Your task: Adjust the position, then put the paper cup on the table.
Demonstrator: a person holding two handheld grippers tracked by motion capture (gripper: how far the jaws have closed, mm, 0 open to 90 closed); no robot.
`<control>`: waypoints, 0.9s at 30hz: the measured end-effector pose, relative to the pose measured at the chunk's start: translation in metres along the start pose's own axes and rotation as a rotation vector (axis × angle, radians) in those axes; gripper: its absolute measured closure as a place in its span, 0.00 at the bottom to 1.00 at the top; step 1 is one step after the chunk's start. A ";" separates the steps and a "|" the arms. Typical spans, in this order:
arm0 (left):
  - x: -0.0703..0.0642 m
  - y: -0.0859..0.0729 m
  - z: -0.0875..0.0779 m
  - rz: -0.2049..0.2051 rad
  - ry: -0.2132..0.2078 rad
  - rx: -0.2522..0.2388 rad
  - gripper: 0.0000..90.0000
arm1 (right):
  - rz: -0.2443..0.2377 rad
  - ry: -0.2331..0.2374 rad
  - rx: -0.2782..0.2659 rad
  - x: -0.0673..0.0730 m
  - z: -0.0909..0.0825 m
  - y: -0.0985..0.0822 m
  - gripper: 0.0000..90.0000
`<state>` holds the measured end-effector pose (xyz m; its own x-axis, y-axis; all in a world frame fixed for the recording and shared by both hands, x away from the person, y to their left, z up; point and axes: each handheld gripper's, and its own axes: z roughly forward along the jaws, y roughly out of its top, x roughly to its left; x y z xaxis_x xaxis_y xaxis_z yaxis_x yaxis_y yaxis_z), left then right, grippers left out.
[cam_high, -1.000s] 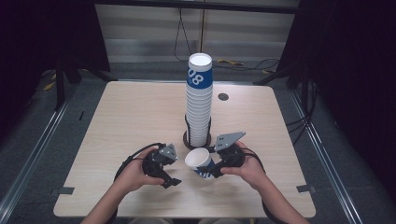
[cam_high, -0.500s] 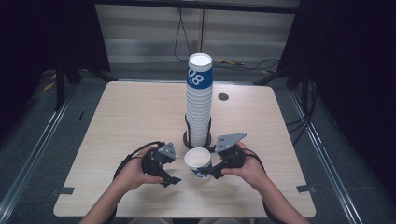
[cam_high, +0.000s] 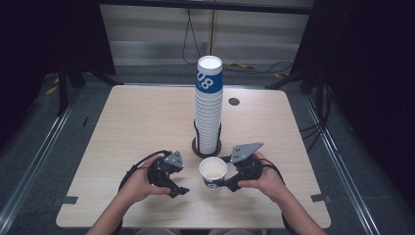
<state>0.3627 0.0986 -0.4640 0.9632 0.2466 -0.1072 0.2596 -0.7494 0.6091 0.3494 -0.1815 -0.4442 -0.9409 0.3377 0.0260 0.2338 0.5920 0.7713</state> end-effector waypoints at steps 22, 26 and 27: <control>0.003 -0.021 -0.009 -0.048 0.016 -0.001 0.20 | 0.007 -0.003 0.079 0.004 -0.005 -0.006 0.15; 0.004 -0.021 -0.010 -0.048 0.021 -0.006 0.20 | 0.019 -0.010 0.089 0.005 -0.012 -0.014 0.15; 0.004 -0.021 -0.010 -0.049 0.024 -0.006 0.20 | 0.028 -0.012 0.092 0.005 -0.013 -0.016 0.15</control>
<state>0.3602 0.1213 -0.4693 0.9474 0.2972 -0.1184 0.3058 -0.7325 0.6083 0.3380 -0.1994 -0.4481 -0.9307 0.3637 0.0384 0.2819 0.6466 0.7089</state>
